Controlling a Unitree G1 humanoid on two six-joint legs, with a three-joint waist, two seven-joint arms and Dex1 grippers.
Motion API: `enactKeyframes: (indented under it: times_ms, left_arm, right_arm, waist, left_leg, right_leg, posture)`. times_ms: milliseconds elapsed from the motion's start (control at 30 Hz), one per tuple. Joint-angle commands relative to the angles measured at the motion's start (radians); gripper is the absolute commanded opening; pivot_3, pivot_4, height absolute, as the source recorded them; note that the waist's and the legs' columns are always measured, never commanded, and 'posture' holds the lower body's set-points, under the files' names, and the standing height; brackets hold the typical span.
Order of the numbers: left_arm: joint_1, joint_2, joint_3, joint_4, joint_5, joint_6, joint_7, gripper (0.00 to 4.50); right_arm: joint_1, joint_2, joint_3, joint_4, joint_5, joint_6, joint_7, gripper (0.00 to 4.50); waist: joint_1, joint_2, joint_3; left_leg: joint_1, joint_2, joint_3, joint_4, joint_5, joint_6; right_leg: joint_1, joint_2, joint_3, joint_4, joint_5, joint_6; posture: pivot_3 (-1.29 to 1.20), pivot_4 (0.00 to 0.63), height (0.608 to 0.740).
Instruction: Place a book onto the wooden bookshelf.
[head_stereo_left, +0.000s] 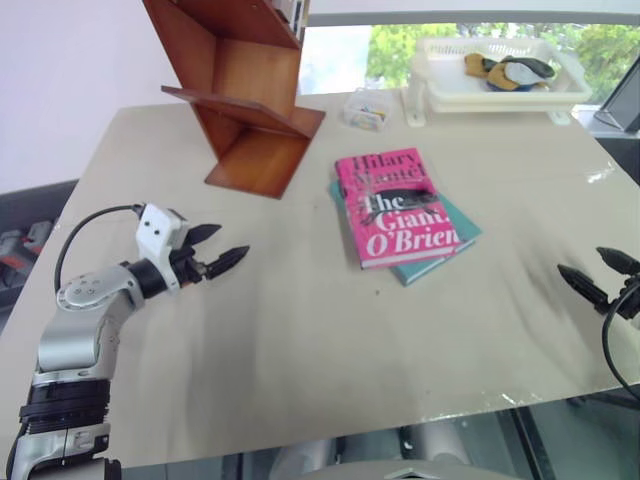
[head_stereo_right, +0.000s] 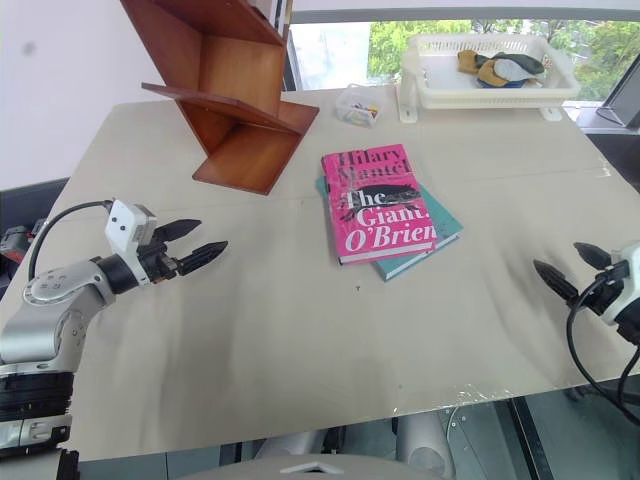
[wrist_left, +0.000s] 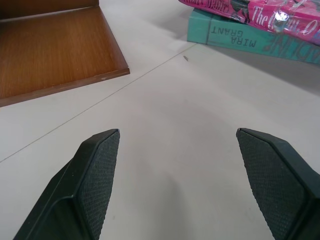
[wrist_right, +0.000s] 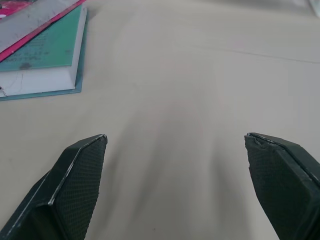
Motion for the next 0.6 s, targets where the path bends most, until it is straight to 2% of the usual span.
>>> enactKeyframes:
  times_ms: [33, 200, 300, 467, 600]
  left_arm:
    - [-0.019, 0.023, 0.019, -0.007, 0.000, -0.024, -0.012, 3.92]
    - [-0.025, 0.045, 0.032, -0.025, -0.055, 0.003, -0.086, 3.92]
    - [-0.027, 0.073, 0.049, -0.041, -0.107, 0.030, -0.153, 3.92]
    - [-0.052, 0.110, 0.072, -0.065, -0.158, 0.028, -0.211, 3.92]
    - [-0.063, 0.128, 0.084, -0.085, -0.179, 0.038, -0.233, 3.92]
  right_arm:
    - [-0.029, 0.005, -0.036, -0.009, 0.006, -0.021, -0.018, 4.50]
    - [-0.098, 0.037, -0.015, 0.000, -0.008, -0.021, -0.069, 4.50]
    - [-0.169, 0.065, 0.005, 0.029, -0.054, -0.012, -0.167, 4.50]
    - [-0.346, 0.165, 0.047, 0.072, -0.063, 0.047, -0.298, 4.50]
    - [-0.455, 0.247, 0.074, 0.119, -0.046, 0.079, -0.327, 4.50]
  waist:
    - [0.000, 0.000, 0.000]
    - [-0.002, 0.000, 0.000]
    - [-0.004, 0.000, 0.000]
    - [-0.008, 0.000, 0.000]
    - [-0.006, 0.001, 0.000]
  left_leg:
    - [0.000, 0.000, 0.000, 0.000, 0.000, 0.000]
    - [0.000, 0.000, 0.000, 0.000, 0.000, 0.000]
    - [0.000, 0.000, 0.000, 0.000, 0.000, 0.000]
    - [0.000, 0.000, 0.001, 0.000, 0.000, 0.000]
    - [-0.001, 0.000, 0.000, -0.001, 0.000, 0.000]
  right_leg:
    - [0.000, 0.000, 0.000, 0.000, 0.000, 0.000]
    - [0.000, 0.000, 0.000, 0.000, 0.000, 0.000]
    - [0.000, 0.000, 0.000, 0.000, 0.000, 0.000]
    - [-0.001, 0.000, 0.000, 0.000, 0.000, 0.000]
    - [-0.002, 0.000, 0.000, 0.000, 0.000, 0.000]
  posture:
    - [0.00, 0.150, 0.740]
    - [0.00, 0.150, 0.740]
    - [0.00, 0.150, 0.740]
    - [0.00, 0.150, 0.740]
    - [0.00, 0.150, 0.740]
